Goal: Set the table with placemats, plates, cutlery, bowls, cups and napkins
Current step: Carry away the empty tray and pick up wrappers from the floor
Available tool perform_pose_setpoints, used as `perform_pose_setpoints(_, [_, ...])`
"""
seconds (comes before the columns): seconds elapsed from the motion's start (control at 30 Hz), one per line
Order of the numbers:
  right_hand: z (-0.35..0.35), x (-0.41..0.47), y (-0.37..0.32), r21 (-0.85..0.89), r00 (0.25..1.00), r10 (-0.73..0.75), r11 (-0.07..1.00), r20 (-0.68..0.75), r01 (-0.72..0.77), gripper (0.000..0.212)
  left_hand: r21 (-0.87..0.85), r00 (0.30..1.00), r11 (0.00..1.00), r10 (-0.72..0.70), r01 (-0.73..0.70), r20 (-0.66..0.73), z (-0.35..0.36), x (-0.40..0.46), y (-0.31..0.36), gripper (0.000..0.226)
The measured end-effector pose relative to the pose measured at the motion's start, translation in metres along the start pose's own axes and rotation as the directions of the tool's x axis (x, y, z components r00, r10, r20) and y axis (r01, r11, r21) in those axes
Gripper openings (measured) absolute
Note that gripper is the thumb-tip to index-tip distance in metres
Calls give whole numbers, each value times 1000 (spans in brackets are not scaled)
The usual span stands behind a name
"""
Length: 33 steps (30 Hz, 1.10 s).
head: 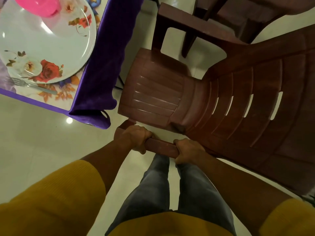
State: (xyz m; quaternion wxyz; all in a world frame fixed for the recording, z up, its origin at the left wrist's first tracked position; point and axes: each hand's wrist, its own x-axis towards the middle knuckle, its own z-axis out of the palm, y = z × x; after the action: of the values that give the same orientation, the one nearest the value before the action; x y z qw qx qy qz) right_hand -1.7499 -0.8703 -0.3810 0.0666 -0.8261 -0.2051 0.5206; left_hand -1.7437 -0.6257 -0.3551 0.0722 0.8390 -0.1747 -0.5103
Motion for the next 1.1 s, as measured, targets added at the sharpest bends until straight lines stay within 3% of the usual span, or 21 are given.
perform_pose_setpoints(0.2, [-17, -7, 3, 36, 994, -25, 999, 110, 21, 75, -45, 999, 998, -33, 34, 32, -1, -4, 5, 64])
perform_pose_setpoints(0.43, [-74, -57, 10, 127, 992, 7, 992, -123, 9, 45, -360, 983, 933, -84, 21, -160, -20, -23, 43, 69])
perform_pose_setpoints(0.63, [-130, -126, 34, -158, 913, -39, 987, -405, -28, 37, -525, 933, 845, -103, -100, -344, -52, -36, 120, 42])
perform_pose_setpoints(0.8, [-169, -175, 79, -296, 835, -127, 954, -535, -44, 29, -667, 898, 718, -139, -199, -417, -71, -43, 187, 25])
perform_pose_setpoints(0.97, [-189, -211, 144, -448, 715, -262, 890, -648, -79, 20, -708, 842, 645, -182, -288, -508, -91, -41, 260, 29])
perform_pose_setpoints(1.1, [-201, -230, 189, -516, 693, -372, 857, -617, 0, 28, -770, 803, 539, -260, -341, -537, -120, -34, 329, 38])
